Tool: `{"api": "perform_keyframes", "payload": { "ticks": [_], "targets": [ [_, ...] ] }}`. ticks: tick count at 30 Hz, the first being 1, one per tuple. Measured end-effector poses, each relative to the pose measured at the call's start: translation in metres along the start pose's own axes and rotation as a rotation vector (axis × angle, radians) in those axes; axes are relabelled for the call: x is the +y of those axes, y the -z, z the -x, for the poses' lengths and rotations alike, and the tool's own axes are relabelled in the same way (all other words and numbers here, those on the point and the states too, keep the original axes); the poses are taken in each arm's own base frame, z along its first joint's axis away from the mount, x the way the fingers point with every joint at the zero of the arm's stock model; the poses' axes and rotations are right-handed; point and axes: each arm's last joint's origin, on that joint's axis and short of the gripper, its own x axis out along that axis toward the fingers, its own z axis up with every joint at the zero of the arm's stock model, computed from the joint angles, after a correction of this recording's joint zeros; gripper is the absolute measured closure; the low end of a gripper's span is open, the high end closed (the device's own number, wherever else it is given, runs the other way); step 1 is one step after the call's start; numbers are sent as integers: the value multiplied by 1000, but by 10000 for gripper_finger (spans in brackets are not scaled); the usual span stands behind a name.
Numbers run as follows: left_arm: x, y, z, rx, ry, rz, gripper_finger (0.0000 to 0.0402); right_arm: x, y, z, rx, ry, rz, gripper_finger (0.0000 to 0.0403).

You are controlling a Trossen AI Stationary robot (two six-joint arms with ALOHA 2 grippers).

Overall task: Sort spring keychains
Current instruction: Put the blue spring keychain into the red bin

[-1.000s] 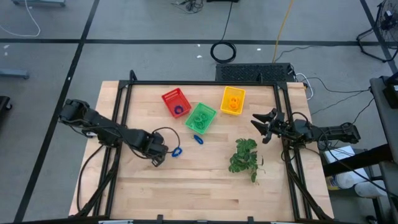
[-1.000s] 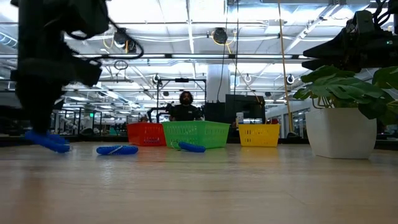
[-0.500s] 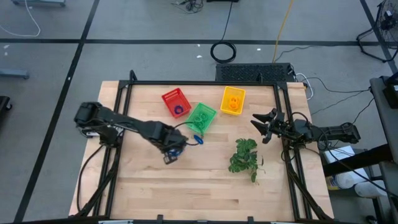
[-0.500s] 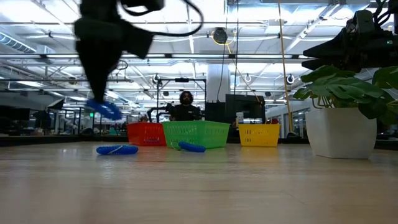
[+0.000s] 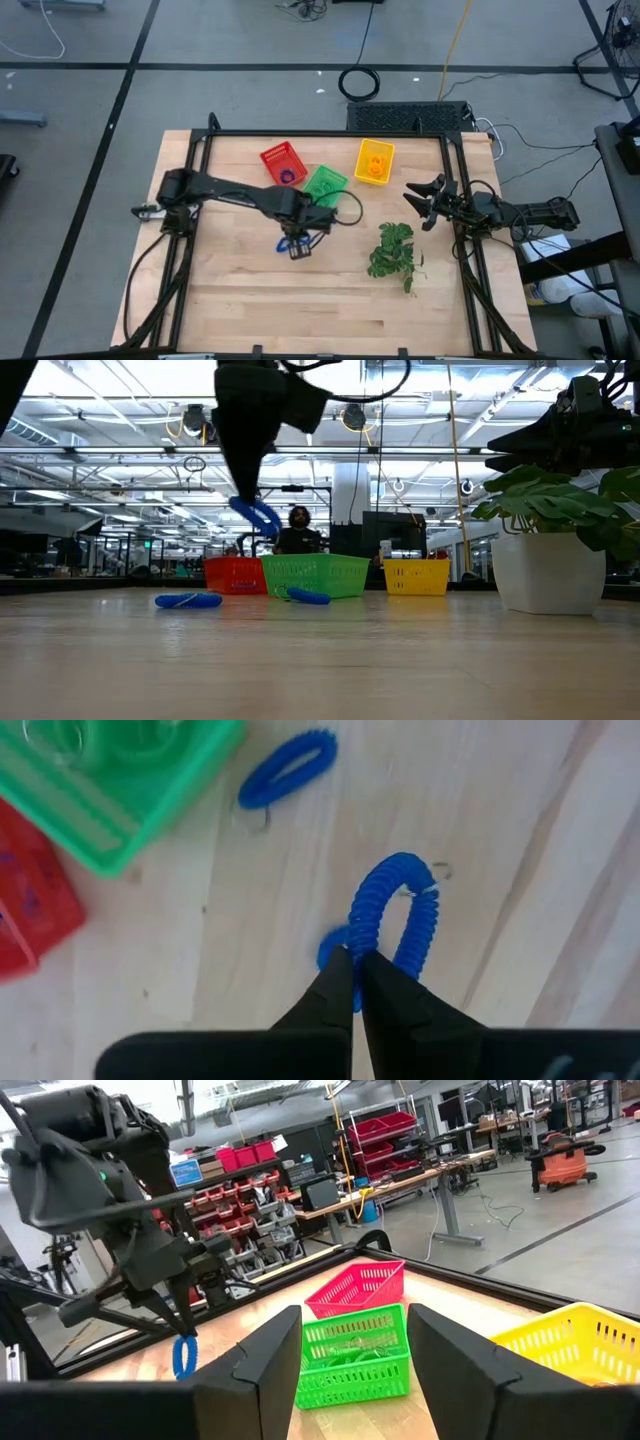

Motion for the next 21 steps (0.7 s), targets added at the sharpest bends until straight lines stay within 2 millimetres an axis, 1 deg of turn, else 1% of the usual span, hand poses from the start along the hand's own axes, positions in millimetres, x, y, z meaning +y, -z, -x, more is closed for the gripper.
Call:
{"api": "perform_keyframes", "payload": {
  "ticks": [4,6,8,13,21],
  "targets": [
    [3,-13,6,-4,0,-31,396,0,0,0,0,1,0,232],
    [10,-17,7,-3,-1,-30,396,0,0,0,0,1,0,232],
    [21,-19,7,11,-7,-14,396,0,0,0,0,0,0,232],
    [57,-22,7,49,-42,21,396,0,0,0,1,0,0,232],
    [123,-27,7,43,-78,80,396,0,0,0,0,0,0,232]
  ]
}}
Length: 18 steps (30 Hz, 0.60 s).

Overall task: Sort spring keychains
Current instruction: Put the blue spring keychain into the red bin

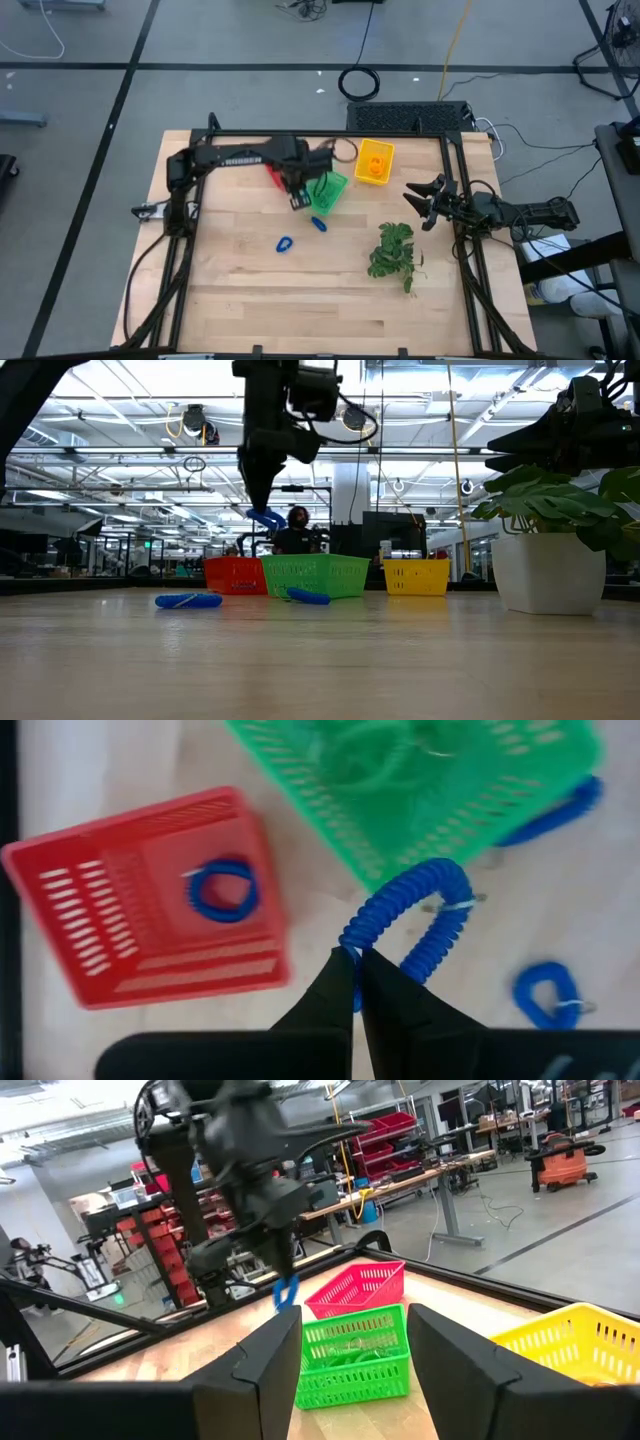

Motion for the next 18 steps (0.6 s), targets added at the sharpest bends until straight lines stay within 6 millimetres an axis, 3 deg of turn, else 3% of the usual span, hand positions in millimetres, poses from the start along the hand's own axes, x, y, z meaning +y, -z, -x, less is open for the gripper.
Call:
{"api": "perform_keyframes", "payload": {
  "ticks": [9,18],
  "targets": [
    [66,7,-23,37,-13,76,396,0,0,0,0,0,0,232],
    [111,16,-54,38,-32,116,396,0,0,0,0,0,0,232]
  ]
}}
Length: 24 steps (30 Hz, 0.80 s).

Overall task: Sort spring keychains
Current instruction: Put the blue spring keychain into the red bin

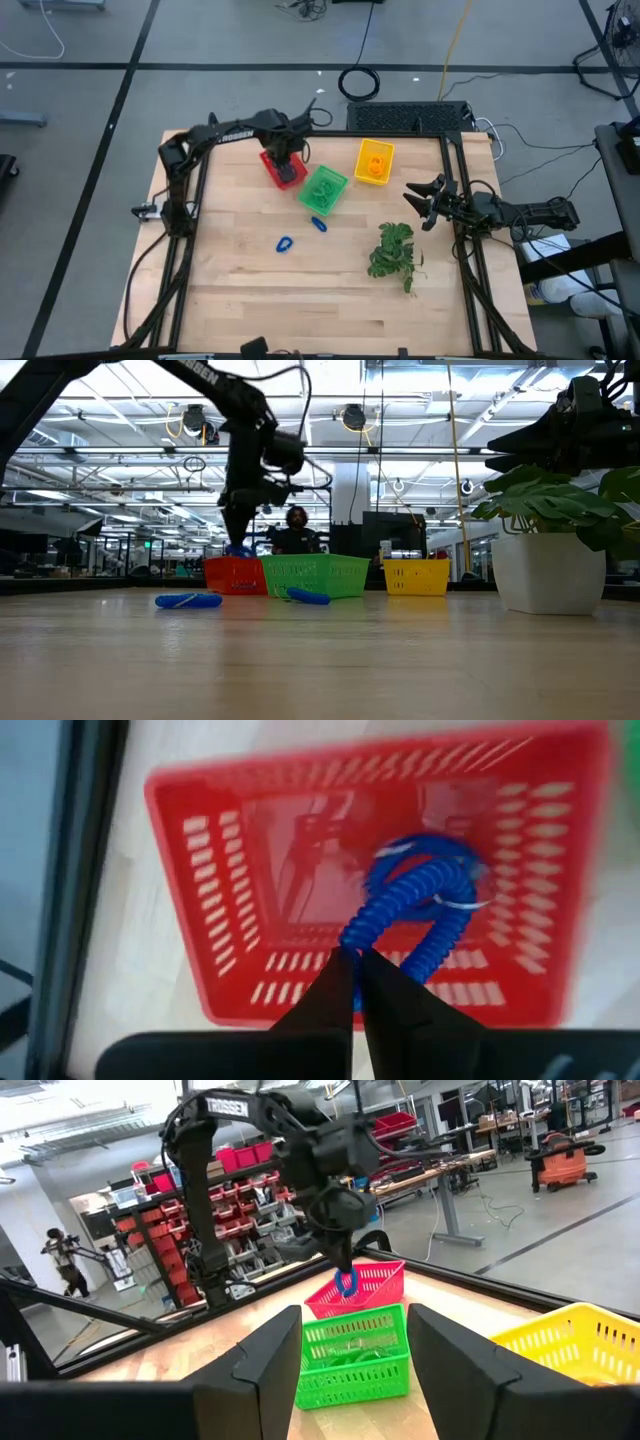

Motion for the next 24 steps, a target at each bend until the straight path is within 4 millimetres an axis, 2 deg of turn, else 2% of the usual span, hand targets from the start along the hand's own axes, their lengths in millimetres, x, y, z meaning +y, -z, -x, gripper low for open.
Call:
{"api": "perform_keyframes", "payload": {
  "ticks": [5,10,19,24],
  "targets": [
    [16,6,-22,0,-1,20,396,0,0,0,1,0,0,232],
    [21,11,-37,4,2,20,388,0,0,0,0,0,0,232],
    [22,11,-40,-9,18,9,296,0,0,0,1,0,0,232],
    [22,7,-40,-47,34,30,232,0,0,0,0,0,0,232]
  ]
}}
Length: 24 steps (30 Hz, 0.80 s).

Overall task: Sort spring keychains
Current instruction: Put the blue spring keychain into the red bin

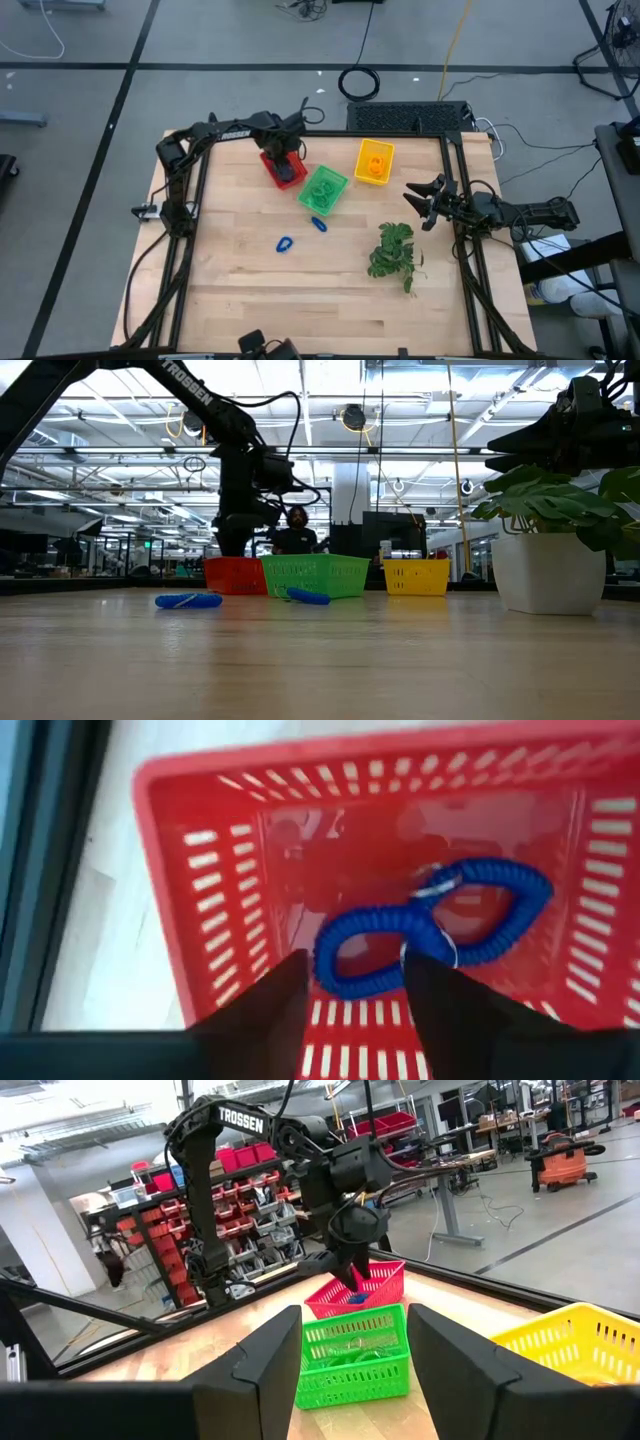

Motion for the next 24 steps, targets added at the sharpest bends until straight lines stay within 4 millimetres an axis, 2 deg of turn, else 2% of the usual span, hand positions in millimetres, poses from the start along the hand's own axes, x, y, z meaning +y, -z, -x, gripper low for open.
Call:
{"api": "perform_keyframes", "payload": {
  "ticks": [4,10,16,24],
  "targets": [
    [-3,-1,1,-17,15,-1,177,0,0,0,0,0,0,232],
    [-16,-3,23,-114,21,-6,120,0,0,0,0,0,0,232],
    [-35,0,44,-210,24,-3,112,0,0,0,0,0,0,232],
    [-70,36,55,-286,59,33,123,0,0,0,0,0,0,232]
  ]
}}
